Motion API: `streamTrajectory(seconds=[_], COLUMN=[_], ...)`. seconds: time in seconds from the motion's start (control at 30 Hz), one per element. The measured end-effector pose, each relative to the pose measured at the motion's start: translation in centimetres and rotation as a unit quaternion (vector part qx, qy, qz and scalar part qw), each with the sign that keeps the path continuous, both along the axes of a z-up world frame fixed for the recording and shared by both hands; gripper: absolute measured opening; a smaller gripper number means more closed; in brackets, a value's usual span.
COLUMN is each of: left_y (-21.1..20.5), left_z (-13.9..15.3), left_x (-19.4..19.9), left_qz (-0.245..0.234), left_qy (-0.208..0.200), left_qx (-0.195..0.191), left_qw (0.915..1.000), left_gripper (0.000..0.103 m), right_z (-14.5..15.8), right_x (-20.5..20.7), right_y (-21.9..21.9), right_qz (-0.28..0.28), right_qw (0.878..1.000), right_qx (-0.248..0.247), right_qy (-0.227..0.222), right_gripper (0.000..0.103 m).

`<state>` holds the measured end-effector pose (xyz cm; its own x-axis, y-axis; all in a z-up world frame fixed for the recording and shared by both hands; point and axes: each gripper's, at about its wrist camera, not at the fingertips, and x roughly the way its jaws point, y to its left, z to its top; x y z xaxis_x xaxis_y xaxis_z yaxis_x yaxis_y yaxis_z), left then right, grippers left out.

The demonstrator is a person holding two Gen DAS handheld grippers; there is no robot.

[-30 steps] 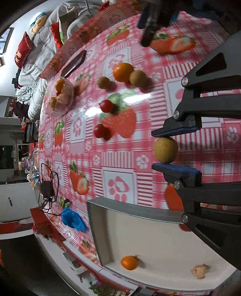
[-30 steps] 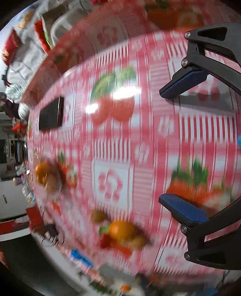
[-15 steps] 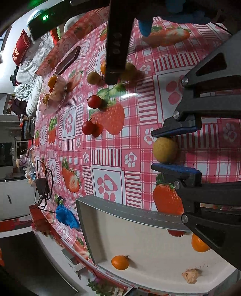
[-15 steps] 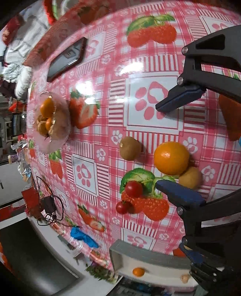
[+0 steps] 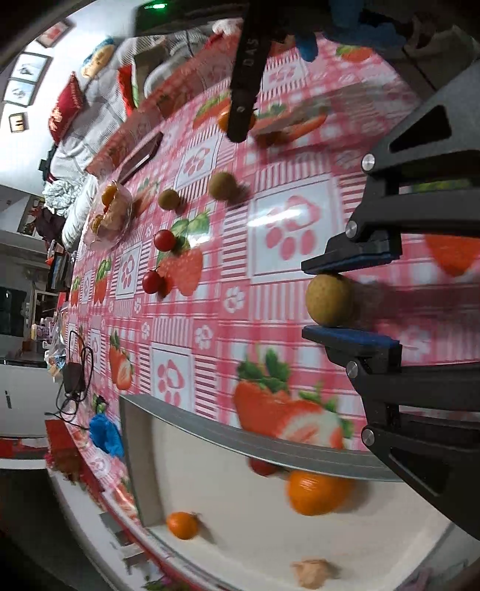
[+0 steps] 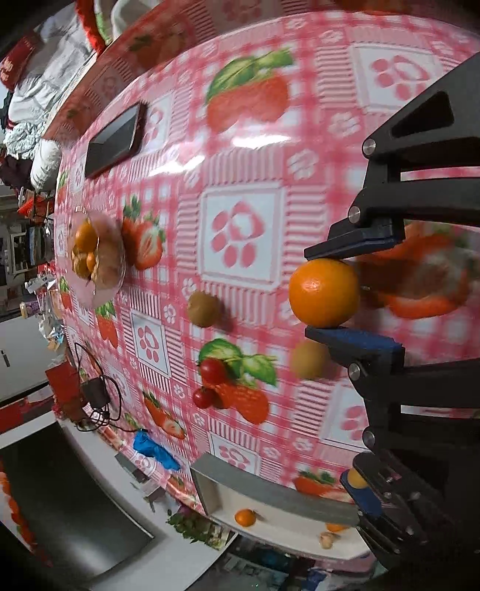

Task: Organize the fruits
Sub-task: 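Lower the kiwi into the tray and open the left gripper while the right gripper releases the tangerine there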

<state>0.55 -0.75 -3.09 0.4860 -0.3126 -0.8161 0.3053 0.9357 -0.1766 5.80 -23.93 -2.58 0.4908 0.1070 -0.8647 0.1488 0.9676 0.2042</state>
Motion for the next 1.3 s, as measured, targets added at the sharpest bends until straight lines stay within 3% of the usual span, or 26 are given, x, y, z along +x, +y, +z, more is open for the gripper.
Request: streamTrajectory(seconds=[0.43, 0.87, 1.3], left_y=[5.1, 11.1, 17.1], left_z=[2.4, 5.4, 5.7], left_x=[-5.2, -5.0, -4.0], left_qz=[0.019, 0.084, 0.145], left_qy=[-0.014, -0.045, -0.054], left_qx=[-0.026, -0.048, -0.049], left_qw=[0.9994, 0.9943, 0.9867], left_gripper=[0.031, 0.031, 0.031], right_z=[-0.5, 0.9, 2.3], right_x=[-6.1, -5.1, -2.8], right_y=[-0.2, 4.0, 9.0], right_qz=[-0.017, 0.029, 0.078], right_qw=[0.999, 0.999, 0.997], right_qx=[0.039, 0.032, 0.019], right_qy=[0.0, -0.01, -0.015], right_gripper=[0.036, 0.036, 0.036])
